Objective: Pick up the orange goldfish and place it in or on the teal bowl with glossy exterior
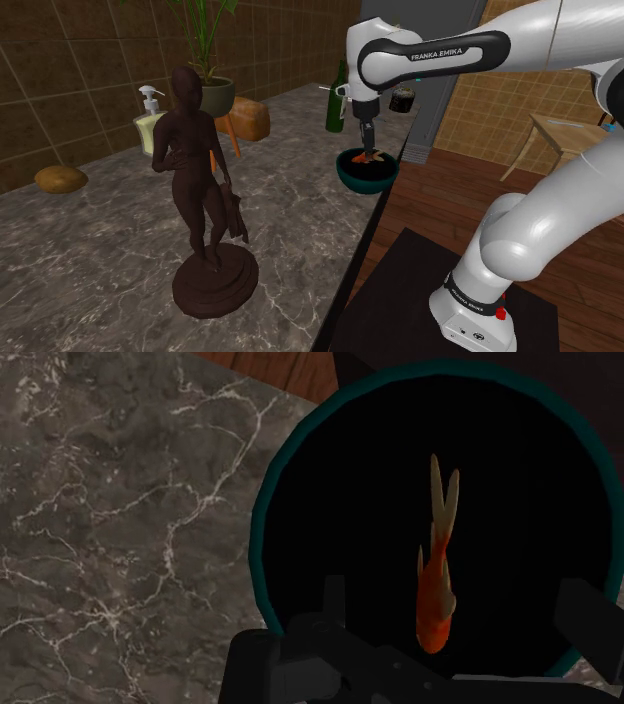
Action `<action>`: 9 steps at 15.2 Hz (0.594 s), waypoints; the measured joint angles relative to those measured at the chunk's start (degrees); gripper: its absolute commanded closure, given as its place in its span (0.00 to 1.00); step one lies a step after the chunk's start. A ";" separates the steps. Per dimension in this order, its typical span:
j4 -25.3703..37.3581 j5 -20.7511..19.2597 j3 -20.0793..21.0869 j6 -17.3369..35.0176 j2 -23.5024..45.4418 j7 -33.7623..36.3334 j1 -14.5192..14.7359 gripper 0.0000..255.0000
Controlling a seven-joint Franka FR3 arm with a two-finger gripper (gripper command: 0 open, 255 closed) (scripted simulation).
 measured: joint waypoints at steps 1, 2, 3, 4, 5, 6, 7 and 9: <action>1.34 0.11 0.17 -1.43 -0.10 -0.02 0.08 0.00; 3.38 0.25 0.37 -2.93 0.46 -0.03 0.18 0.00; 4.43 0.31 0.46 -3.87 0.59 -0.08 0.22 0.00; 4.97 0.37 0.56 -4.35 0.68 -0.02 0.28 0.00; 5.17 0.37 0.56 -4.56 0.67 -0.05 0.28 0.00; 5.31 0.37 0.55 -4.68 0.70 -0.09 0.27 0.00; 5.36 0.37 0.55 -4.74 0.70 -0.10 0.26 0.00; 5.41 0.37 0.54 -4.77 0.72 -0.11 0.26 0.00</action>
